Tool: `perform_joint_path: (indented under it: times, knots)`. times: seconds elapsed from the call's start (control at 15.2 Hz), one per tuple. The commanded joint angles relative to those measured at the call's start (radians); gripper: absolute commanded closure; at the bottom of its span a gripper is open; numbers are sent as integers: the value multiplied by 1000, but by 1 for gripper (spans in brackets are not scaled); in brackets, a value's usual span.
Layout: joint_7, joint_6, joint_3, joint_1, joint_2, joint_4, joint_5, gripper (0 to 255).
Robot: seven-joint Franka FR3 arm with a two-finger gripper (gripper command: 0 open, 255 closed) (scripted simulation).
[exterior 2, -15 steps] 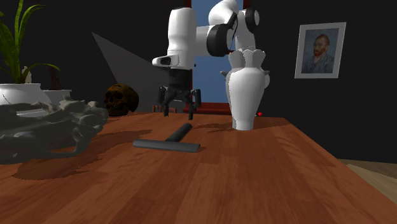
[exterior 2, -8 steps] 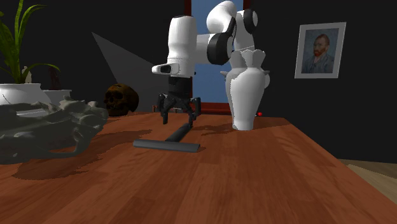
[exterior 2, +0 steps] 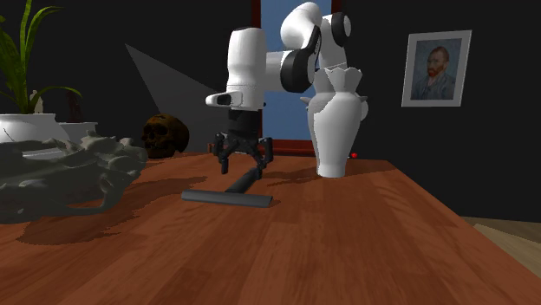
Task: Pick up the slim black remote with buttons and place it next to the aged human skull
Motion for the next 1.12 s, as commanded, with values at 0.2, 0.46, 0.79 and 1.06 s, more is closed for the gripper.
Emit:
perform_joint_path:
  times: [0.2, 0.46, 0.79, 1.06]
  knots:
    - [0, 8, -4, 12, -4, -37, -37, 255]
    - [1, 14, -6, 13, 9, -30, -42, 255]
    - [-10, -21, -2, 9, -6, -9, -31, 255]
    - [-23, -65, 4, 5, -35, 8, -15, 255]
